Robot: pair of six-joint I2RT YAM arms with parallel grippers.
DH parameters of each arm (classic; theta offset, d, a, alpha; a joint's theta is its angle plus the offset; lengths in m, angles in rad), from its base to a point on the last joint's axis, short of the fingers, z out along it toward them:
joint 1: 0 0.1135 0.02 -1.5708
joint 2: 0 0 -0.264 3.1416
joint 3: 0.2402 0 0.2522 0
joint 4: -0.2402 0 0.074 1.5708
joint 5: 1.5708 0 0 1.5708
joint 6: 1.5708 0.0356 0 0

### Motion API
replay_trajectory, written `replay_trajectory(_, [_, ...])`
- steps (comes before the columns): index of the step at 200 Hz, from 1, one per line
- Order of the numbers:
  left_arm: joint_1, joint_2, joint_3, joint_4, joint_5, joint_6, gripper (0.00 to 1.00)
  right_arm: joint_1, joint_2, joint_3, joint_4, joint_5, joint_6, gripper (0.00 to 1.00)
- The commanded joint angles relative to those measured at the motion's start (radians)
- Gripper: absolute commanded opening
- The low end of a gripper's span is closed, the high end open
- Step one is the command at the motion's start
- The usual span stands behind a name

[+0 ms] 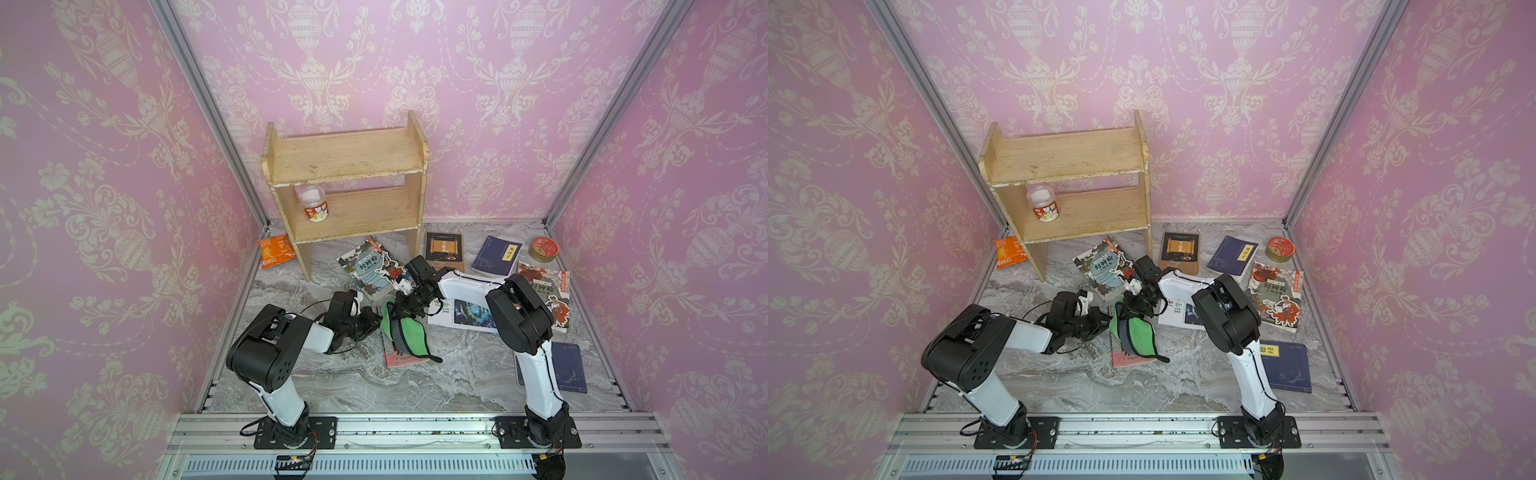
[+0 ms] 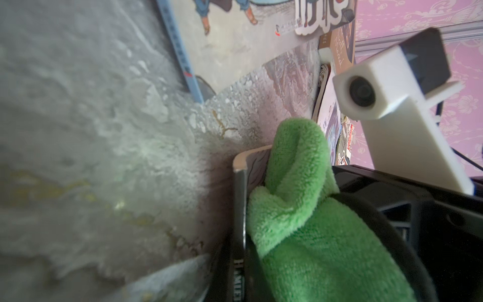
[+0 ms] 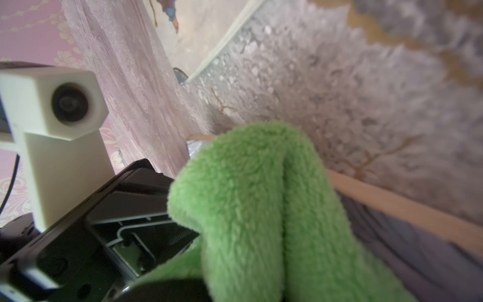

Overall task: Wipe the cover of the book
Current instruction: Wipe the dirt from the cover of the book.

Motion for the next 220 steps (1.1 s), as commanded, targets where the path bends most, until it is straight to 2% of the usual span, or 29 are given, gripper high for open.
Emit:
replay_trajectory(1, [-0.011,-0.019,0.001,-0.194,0.075,0.059,0.0,0.074,-0.028,-0.149,-0.072,0.152,-0.049,0.0])
replay_trajectory(28, [0.026,-0.053,0.045,-0.37,0.061,0.147,0.0,0.079,-0.197,-0.488,0.013,0.191,-0.033,0.0])
replay_trajectory(56, [0.05,-0.08,0.114,-0.593,0.03,0.25,0.0,0.036,-0.351,-0.633,-0.008,0.248,-0.033,0.0])
replay_trajectory(82, [0.054,-0.12,0.185,-0.807,-0.063,0.357,0.0,0.009,-0.44,-0.614,-0.083,0.306,-0.066,0.0])
replay_trajectory(109, [0.061,-0.129,0.243,-0.936,-0.104,0.42,0.0,0.004,-0.393,-0.506,-0.159,0.357,-0.127,0.0])
replay_trajectory(132, [0.065,-0.144,0.289,-1.032,-0.172,0.456,0.0,0.004,-0.355,-0.477,-0.134,0.333,-0.13,0.0])
replay_trajectory(161, [0.084,-0.207,0.296,-1.109,-0.322,0.45,0.0,0.004,-0.352,-0.475,-0.095,0.311,-0.116,0.0])
replay_trajectory(179, [0.112,-0.222,0.299,-1.106,-0.342,0.434,0.0,0.046,-0.326,-0.457,-0.04,0.273,-0.071,0.0])
replay_trajectory(183, [0.117,-0.222,0.301,-1.105,-0.34,0.432,0.06,0.066,-0.316,-0.447,-0.032,0.27,-0.062,0.0])
replay_trajectory(192, [0.122,-0.22,0.307,-1.103,-0.341,0.429,0.29,0.105,-0.291,-0.417,-0.019,0.261,-0.042,0.0])
replay_trajectory(211, [0.128,-0.215,0.332,-1.107,-0.343,0.427,0.64,0.166,-0.229,-0.369,0.054,0.2,0.027,0.0])
replay_trajectory(220, [0.133,-0.223,0.348,-1.115,-0.354,0.427,0.75,0.185,-0.203,-0.343,0.078,0.182,0.051,0.0])
